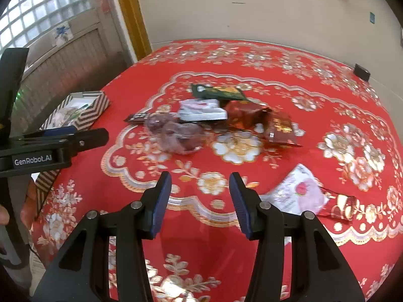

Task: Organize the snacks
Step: 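Move both tools back over the remaining snacks on the tablecloth, then grasp the brown candy bags with the left tool while the right tool grasps the pink-white cake pack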

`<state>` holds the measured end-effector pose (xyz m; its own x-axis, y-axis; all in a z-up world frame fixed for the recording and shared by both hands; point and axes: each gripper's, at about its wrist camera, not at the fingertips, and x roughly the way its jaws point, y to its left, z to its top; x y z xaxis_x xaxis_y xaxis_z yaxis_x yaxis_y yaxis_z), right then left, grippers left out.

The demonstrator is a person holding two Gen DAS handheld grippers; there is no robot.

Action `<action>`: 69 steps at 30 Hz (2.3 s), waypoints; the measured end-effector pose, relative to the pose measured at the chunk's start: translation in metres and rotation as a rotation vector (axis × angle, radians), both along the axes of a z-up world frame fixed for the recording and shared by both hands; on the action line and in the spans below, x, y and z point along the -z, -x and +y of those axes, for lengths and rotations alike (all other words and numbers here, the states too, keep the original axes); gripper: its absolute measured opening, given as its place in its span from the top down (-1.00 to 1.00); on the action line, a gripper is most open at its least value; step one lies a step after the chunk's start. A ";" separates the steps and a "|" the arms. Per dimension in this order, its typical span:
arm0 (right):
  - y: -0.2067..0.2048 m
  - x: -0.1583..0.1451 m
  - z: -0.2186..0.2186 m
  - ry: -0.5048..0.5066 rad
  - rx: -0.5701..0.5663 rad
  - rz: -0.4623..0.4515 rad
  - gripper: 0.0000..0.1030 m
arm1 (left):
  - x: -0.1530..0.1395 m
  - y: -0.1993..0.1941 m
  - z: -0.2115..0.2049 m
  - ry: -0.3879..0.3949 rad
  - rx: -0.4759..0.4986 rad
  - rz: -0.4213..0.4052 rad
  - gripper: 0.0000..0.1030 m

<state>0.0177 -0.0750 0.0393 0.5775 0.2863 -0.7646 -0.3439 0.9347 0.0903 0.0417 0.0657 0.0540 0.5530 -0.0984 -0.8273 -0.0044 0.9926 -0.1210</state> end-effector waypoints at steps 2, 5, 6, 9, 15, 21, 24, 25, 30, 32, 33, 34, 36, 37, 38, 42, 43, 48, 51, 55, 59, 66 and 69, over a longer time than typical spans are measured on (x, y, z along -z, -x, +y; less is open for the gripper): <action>-0.001 0.001 -0.009 -0.009 0.013 0.008 0.08 | 0.001 -0.007 -0.008 0.001 0.002 0.004 -0.76; -0.002 0.003 -0.023 -0.026 0.033 0.017 0.08 | 0.001 -0.017 -0.018 0.034 0.019 0.008 -0.76; -0.002 0.004 -0.027 -0.032 0.040 0.019 0.08 | 0.001 -0.020 -0.023 0.037 0.030 0.008 -0.76; -0.004 0.005 -0.040 -0.057 0.062 0.027 -0.11 | 0.002 -0.026 -0.038 0.030 0.063 0.015 -0.76; -0.005 0.004 -0.058 -0.077 0.094 0.025 -0.12 | 0.015 -0.038 -0.067 -0.026 0.118 0.054 -0.76; -0.001 0.008 -0.068 -0.076 0.104 0.038 -0.12 | 0.023 -0.047 -0.082 -0.060 0.143 0.066 -0.76; 0.000 0.009 -0.075 -0.087 0.118 0.037 -0.12 | 0.026 -0.052 -0.083 -0.062 0.141 0.066 -0.76; 0.001 0.009 -0.077 -0.092 0.125 0.038 -0.12 | 0.027 -0.053 -0.083 -0.064 0.139 0.065 -0.76; 0.003 0.006 -0.081 -0.078 0.155 0.040 -0.12 | 0.026 -0.054 -0.085 -0.074 0.147 0.050 -0.76; 0.003 0.007 -0.087 -0.083 0.183 0.066 -0.12 | 0.026 -0.055 -0.086 -0.085 0.150 0.053 -0.76; 0.003 0.009 -0.089 -0.088 0.191 0.079 -0.13 | 0.027 -0.056 -0.087 -0.088 0.150 0.057 -0.76; 0.001 0.011 -0.092 -0.102 0.201 0.096 -0.12 | 0.027 -0.057 -0.086 -0.086 0.150 0.060 -0.76; -0.005 0.016 -0.095 -0.138 0.212 0.128 -0.13 | 0.027 -0.057 -0.085 -0.081 0.147 0.061 -0.76; -0.009 0.018 -0.094 -0.150 0.214 0.144 -0.13 | 0.027 -0.057 -0.084 -0.081 0.144 0.058 -0.76; -0.012 0.019 -0.093 -0.153 0.213 0.152 -0.13 | 0.027 -0.058 -0.084 -0.085 0.141 0.058 -0.76; -0.029 0.023 -0.077 -0.103 0.215 0.156 -0.12 | 0.029 -0.058 -0.083 -0.097 0.141 0.064 -0.76; -0.032 0.023 -0.073 -0.086 0.215 0.154 -0.12 | 0.029 -0.058 -0.083 -0.099 0.142 0.063 -0.76; -0.044 0.026 -0.055 0.012 0.207 0.135 -0.12 | 0.031 -0.057 -0.084 -0.109 0.147 0.066 -0.76; -0.041 0.028 -0.051 0.058 0.189 0.108 -0.12 | 0.033 -0.057 -0.086 -0.123 0.153 0.068 -0.76; -0.033 0.028 -0.049 0.117 0.162 0.085 -0.04 | 0.032 -0.055 -0.085 -0.120 0.167 0.052 -0.47; -0.025 0.027 -0.058 0.082 0.152 0.086 -0.04 | 0.029 -0.048 -0.081 -0.116 0.176 0.030 -0.44; -0.007 0.017 -0.058 0.007 0.132 0.058 -0.04 | 0.013 -0.024 -0.064 -0.109 0.152 -0.024 -0.43; -0.002 0.013 -0.050 -0.003 0.114 0.045 -0.04 | 0.008 -0.012 -0.056 -0.124 0.138 -0.044 -0.43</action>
<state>0.0193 -0.1246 0.0267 0.5713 0.2228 -0.7899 -0.2306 0.9673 0.1060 0.0535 0.0094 0.0463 0.5771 -0.0745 -0.8132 0.1357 0.9907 0.0055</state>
